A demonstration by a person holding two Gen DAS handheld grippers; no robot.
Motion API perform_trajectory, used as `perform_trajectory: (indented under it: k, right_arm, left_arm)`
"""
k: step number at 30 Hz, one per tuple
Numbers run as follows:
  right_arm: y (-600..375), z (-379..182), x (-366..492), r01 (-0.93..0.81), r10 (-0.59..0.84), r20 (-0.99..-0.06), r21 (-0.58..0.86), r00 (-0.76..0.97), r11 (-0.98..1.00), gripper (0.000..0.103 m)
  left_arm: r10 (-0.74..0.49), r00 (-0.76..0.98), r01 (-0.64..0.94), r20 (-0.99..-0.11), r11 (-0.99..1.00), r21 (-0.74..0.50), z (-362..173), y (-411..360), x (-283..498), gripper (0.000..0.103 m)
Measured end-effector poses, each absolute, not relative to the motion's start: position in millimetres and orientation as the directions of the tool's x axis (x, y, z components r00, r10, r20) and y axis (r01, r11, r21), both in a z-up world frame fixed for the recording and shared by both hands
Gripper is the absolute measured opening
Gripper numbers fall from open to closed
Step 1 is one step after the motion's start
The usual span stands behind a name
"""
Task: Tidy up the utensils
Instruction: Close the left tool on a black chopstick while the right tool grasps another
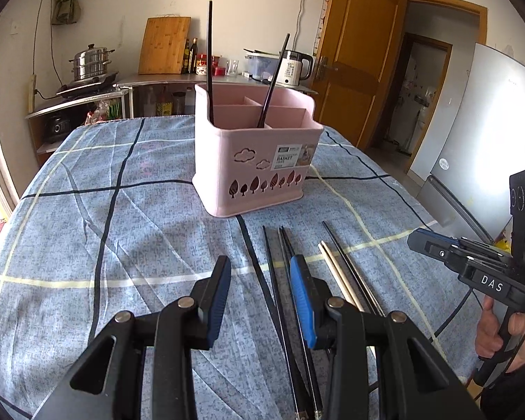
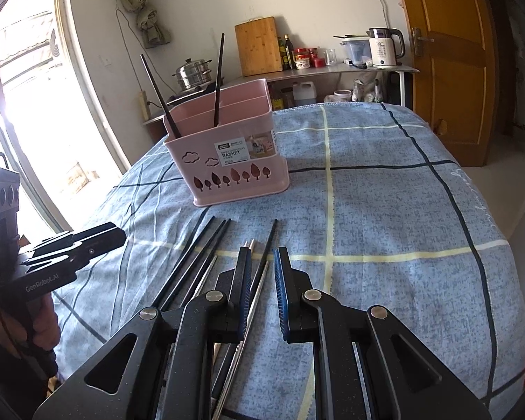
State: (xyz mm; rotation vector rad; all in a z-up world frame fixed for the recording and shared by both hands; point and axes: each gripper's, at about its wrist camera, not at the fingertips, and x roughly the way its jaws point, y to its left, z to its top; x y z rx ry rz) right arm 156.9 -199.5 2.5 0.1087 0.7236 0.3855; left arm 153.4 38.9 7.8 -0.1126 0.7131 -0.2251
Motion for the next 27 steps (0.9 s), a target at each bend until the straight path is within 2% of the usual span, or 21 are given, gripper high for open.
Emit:
perform_trajectory:
  k: [15,25,27]
  right_arm:
    - [-179,-24,191,-0.288,0.342,-0.710,0.200,0.616,0.936,0.014]
    - [-165,-37,220,-0.287,0.311,-0.753,0.169,0.580,0.943,0.014]
    - [-163,-39,225,-0.284,0.303,-0.760,0.162,0.574,0.945,0.014]
  left_arm:
    - [-0.217,0.623,0.163,-0.751,0.976,-0.146,-34,20,205,0.037]
    - [-0.197,0.613,0.172,-0.765,0.979,-0.114,-42,10,215,0.037]
    - [-0.190,0.618,0.168,-0.763,0.980,-0.108,-43,8,215,0.034]
